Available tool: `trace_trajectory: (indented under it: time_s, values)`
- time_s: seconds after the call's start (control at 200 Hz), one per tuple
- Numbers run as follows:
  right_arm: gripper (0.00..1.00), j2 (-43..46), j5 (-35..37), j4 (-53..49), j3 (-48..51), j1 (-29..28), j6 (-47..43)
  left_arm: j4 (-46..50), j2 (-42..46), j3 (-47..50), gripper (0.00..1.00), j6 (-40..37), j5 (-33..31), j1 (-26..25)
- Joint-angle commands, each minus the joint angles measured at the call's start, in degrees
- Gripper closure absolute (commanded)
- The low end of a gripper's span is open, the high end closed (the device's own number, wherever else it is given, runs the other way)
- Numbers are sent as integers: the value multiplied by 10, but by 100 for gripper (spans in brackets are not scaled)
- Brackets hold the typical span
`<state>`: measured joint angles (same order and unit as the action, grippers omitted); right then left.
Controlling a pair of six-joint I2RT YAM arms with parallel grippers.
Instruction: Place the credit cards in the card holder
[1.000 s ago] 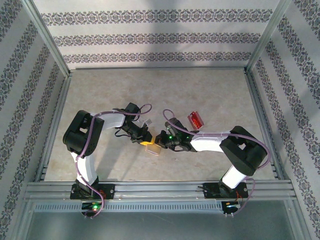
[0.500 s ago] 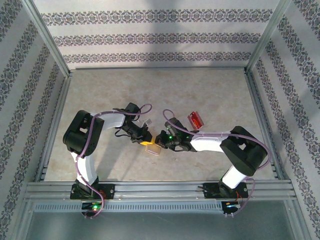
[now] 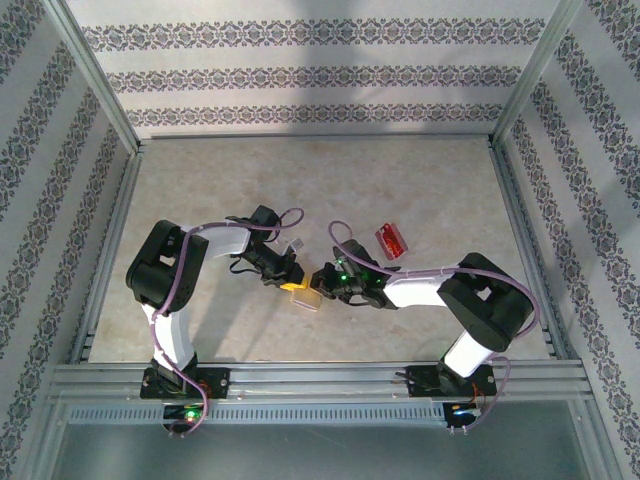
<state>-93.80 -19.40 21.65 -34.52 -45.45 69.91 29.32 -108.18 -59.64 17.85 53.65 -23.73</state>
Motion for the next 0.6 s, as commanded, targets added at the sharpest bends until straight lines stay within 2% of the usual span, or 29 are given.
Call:
trace_trajectory:
  time_s: [0.0, 0.365, 0.595]
  values:
    - [100, -29, 11, -83, 49, -2, 21, 7, -20, -5, 94, -11, -35, -11]
    - [100, -2, 8, -112, 61, 13, 11, 8, -19, -5, 94, -12, -36, -11]
    - [100, -67, -11, -93, 8, 1, 8, 5, -21, -5, 94, -11, -34, -11]
